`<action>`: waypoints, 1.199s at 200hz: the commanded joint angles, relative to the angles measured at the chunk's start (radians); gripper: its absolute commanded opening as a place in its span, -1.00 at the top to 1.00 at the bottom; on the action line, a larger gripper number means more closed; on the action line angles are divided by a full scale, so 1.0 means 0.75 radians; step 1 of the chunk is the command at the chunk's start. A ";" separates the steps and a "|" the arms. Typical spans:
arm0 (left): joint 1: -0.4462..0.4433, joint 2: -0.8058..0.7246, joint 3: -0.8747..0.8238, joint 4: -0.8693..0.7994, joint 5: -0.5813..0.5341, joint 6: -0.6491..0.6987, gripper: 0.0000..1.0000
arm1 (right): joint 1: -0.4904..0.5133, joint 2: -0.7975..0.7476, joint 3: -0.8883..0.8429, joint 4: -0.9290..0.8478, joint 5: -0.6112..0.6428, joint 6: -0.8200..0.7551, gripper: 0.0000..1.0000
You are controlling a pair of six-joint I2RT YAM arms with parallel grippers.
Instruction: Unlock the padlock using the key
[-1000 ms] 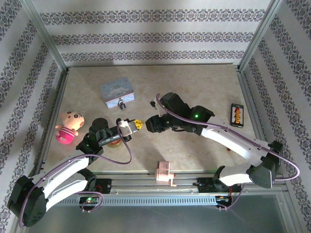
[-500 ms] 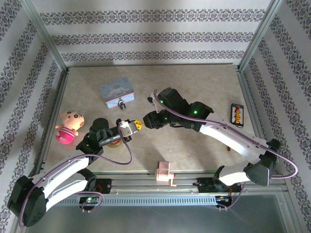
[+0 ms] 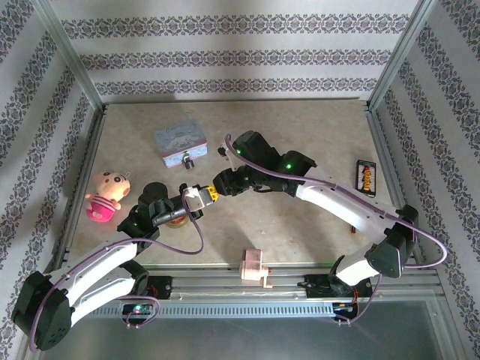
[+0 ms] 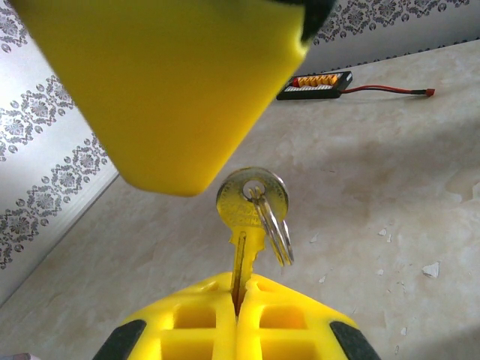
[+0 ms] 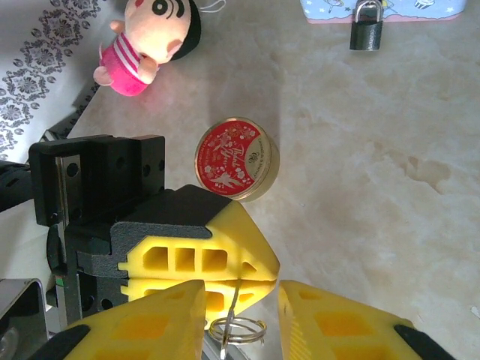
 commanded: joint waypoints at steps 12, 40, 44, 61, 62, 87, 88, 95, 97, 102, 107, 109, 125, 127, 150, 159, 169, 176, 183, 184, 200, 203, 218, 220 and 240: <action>-0.012 -0.023 0.018 0.013 -0.010 -0.001 1.00 | 0.018 0.020 0.034 -0.025 -0.023 -0.019 0.44; -0.012 -0.031 0.012 0.021 -0.018 -0.003 1.00 | 0.017 0.012 0.020 -0.021 -0.019 -0.011 0.46; -0.012 -0.033 0.012 0.022 -0.020 -0.005 1.00 | 0.018 0.012 0.018 -0.021 -0.020 -0.008 0.48; -0.013 -0.033 0.008 0.031 -0.026 -0.007 1.00 | 0.016 0.010 0.009 -0.020 -0.021 0.000 0.54; -0.013 -0.034 0.008 0.032 -0.027 -0.007 1.00 | 0.016 0.009 0.008 -0.019 -0.021 0.000 0.54; -0.012 -0.034 0.004 0.044 -0.034 -0.011 1.00 | 0.016 0.002 -0.011 -0.010 -0.021 0.011 0.54; -0.012 -0.034 0.004 0.044 -0.034 -0.011 1.00 | 0.015 0.002 -0.012 -0.009 -0.020 0.011 0.54; -0.012 -0.034 0.003 0.044 -0.031 -0.013 1.00 | 0.016 0.001 -0.019 -0.005 -0.023 0.013 0.54; -0.012 -0.033 0.004 0.044 -0.030 -0.013 1.00 | 0.015 -0.001 -0.021 -0.005 -0.023 0.014 0.54; -0.013 -0.033 0.004 0.044 -0.027 -0.015 1.00 | 0.016 -0.001 -0.025 -0.003 -0.025 0.015 0.54; -0.013 -0.032 0.004 0.044 -0.027 -0.015 1.00 | 0.016 -0.002 -0.027 -0.001 -0.025 0.017 0.54; -0.012 -0.033 0.004 0.044 -0.026 -0.015 1.00 | 0.016 -0.002 -0.029 -0.001 -0.026 0.017 0.54; -0.012 -0.034 0.004 0.044 -0.030 -0.016 1.00 | 0.016 -0.001 -0.034 0.002 -0.030 0.020 0.54; -0.013 -0.034 0.004 0.044 -0.031 -0.017 1.00 | 0.016 -0.001 -0.034 0.003 -0.031 0.020 0.54; -0.013 -0.032 0.006 0.046 -0.034 -0.019 1.00 | 0.015 -0.002 -0.038 0.007 -0.031 0.023 0.56; -0.012 -0.032 0.006 0.046 -0.035 -0.023 1.00 | 0.013 -0.004 -0.042 0.012 -0.033 0.021 0.61; -0.012 -0.032 0.006 0.050 -0.039 -0.029 1.00 | 0.014 -0.008 -0.044 0.017 -0.033 0.021 0.72; -0.012 -0.033 0.004 0.057 -0.045 -0.038 1.00 | 0.012 -0.012 -0.048 0.022 -0.031 0.023 0.81; -0.013 -0.035 0.002 0.064 -0.056 -0.050 0.97 | 0.007 -0.016 -0.055 0.029 -0.031 0.027 0.87; -0.014 -0.036 0.002 0.065 -0.057 -0.053 0.95 | 0.007 -0.017 -0.057 0.031 -0.031 0.027 0.88; -0.012 -0.053 -0.002 0.074 -0.077 -0.098 0.48 | -0.009 -0.043 -0.098 0.072 -0.036 0.044 0.93; -0.012 -0.060 -0.004 0.075 -0.079 -0.108 0.38 | -0.012 -0.049 -0.108 0.085 -0.039 0.048 0.94; -0.012 -0.102 -0.004 0.054 -0.083 -0.197 0.14 | -0.036 -0.099 -0.182 0.165 -0.051 0.070 0.97; -0.012 -0.110 -0.004 0.052 -0.082 -0.211 0.14 | -0.040 -0.105 -0.192 0.176 -0.051 0.073 0.97; -0.013 -0.183 -0.020 0.056 -0.103 -0.413 0.11 | -0.084 -0.194 -0.337 0.343 -0.071 0.126 1.00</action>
